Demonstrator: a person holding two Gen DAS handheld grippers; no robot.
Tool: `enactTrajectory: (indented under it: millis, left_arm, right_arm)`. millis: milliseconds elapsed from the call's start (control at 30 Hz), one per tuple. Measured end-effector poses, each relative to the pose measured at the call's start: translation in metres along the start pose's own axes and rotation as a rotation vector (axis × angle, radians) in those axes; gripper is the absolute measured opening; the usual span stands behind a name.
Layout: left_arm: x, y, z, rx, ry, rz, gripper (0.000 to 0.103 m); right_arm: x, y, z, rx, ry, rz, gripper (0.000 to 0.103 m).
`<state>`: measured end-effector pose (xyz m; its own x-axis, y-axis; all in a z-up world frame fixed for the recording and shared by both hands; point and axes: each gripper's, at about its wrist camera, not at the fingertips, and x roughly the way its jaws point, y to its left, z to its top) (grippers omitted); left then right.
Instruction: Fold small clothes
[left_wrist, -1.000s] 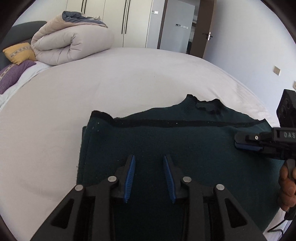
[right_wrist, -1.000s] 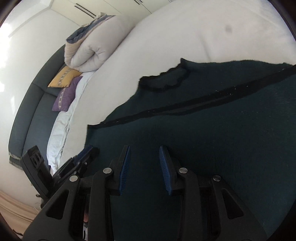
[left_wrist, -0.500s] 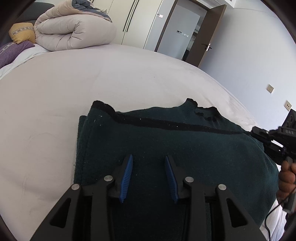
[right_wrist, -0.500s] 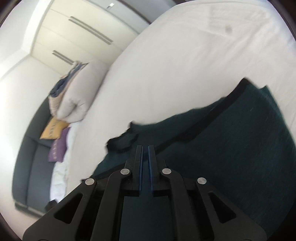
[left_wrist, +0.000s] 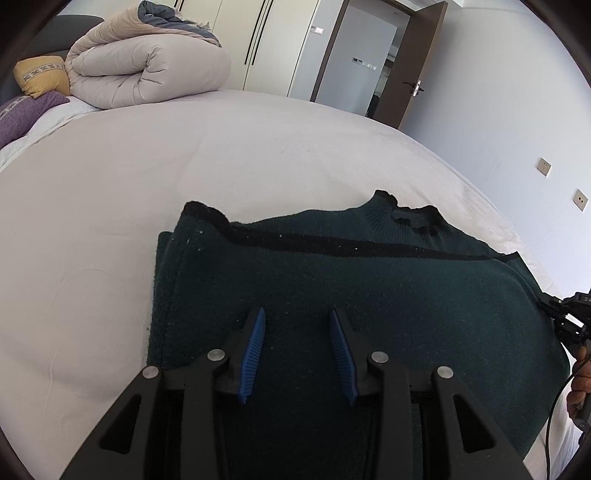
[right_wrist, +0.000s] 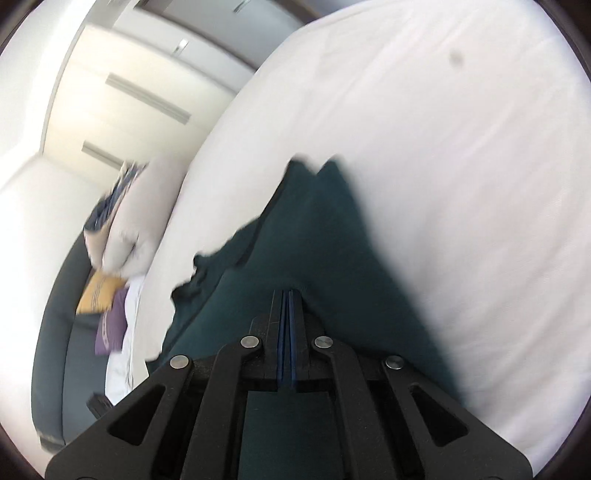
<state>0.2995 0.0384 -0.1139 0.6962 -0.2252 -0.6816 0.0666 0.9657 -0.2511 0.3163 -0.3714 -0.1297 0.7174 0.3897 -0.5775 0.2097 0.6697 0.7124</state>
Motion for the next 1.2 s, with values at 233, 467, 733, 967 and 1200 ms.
enactTrajectory:
  millis: [233,467,733,967,1200]
  left_arm:
    - [-0.001,-0.001,-0.001,0.007,-0.001,0.01,0.04]
    - [-0.001,-0.001,-0.001,0.009,-0.002,0.011,0.041]
    - [-0.001,-0.001,0.0,0.009,-0.002,0.012,0.041]
    - [-0.001,-0.001,0.0,0.01,0.001,0.014,0.041]
    - [-0.039,0.013,-0.001,-0.093,0.001,-0.004,0.058]
  right_arm:
    - [0.004,0.069,-0.063,-0.164,0.192,0.193,0.008]
    - [0.068,0.088,-0.117,-0.287,0.4,0.159,0.016]
    - [0.011,0.007,-0.049,-0.134,0.179,0.111,0.016]
    - [-0.08,-0.004,-0.039,-0.176,-0.04,-0.052,0.073]
    - [-0.066,0.048,-0.063,-0.289,0.083,0.139,0.073]
